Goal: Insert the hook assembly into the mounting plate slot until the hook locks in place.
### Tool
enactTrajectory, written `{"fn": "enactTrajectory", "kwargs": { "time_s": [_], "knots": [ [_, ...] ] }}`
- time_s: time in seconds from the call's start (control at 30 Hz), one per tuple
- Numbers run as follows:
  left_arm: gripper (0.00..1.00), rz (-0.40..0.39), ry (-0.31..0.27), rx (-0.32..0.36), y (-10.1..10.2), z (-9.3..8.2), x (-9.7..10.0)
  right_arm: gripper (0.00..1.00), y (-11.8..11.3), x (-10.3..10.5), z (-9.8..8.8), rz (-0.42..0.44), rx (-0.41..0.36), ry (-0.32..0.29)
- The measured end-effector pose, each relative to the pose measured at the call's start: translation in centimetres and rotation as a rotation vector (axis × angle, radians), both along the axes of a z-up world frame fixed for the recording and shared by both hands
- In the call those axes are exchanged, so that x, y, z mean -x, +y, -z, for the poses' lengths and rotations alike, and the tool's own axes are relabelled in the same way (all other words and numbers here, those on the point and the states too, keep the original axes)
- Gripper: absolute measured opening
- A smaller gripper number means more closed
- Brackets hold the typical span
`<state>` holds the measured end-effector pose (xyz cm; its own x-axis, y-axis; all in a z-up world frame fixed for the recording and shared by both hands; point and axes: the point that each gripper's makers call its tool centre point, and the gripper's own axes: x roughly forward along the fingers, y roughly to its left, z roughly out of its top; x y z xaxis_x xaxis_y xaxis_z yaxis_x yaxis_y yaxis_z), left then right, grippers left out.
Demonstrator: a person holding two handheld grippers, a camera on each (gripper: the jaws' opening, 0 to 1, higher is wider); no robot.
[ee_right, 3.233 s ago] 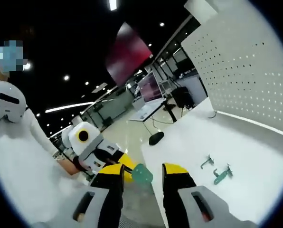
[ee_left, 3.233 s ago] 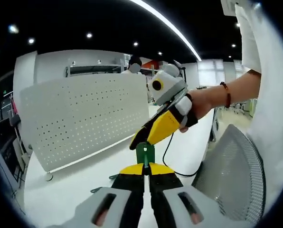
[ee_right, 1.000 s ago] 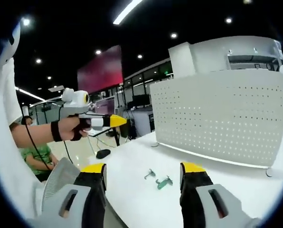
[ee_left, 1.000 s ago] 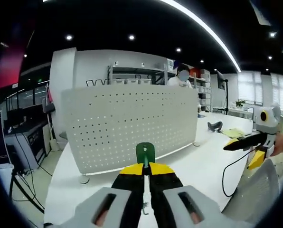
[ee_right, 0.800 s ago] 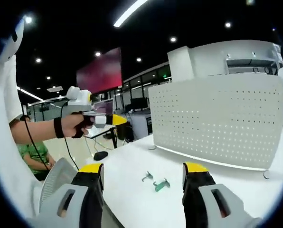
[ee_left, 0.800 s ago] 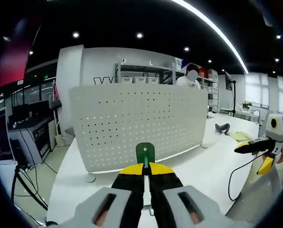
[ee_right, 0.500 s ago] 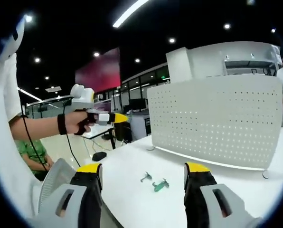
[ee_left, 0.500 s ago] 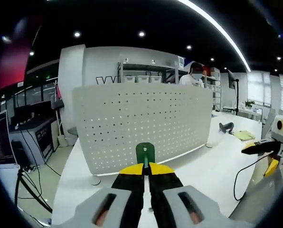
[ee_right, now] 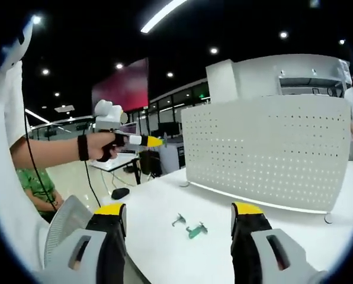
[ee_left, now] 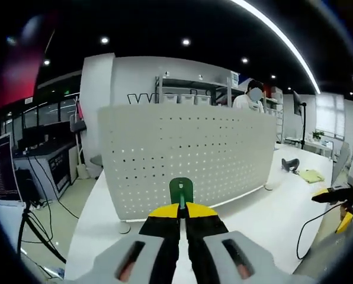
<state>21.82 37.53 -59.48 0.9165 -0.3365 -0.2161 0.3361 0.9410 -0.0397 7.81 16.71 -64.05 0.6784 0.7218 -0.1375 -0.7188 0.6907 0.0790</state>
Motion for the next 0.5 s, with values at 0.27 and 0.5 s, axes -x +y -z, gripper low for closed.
{"fn": "enactTrajectory", "kwargs": {
  "time_s": [0.27, 0.5],
  "knots": [
    [0.02, -0.031, -0.023, -0.008, 1.1, -1.5, -2.3, 0.74, -0.4, -0.5, 0.0, 0.016, 0.003, 0.002],
    [0.02, -0.053, -0.033, -0.001, 1.6, -2.0, -3.9, 0.74, -0.3, -0.6, 0.2, 0.007, 0.01, 0.012]
  ]
}}
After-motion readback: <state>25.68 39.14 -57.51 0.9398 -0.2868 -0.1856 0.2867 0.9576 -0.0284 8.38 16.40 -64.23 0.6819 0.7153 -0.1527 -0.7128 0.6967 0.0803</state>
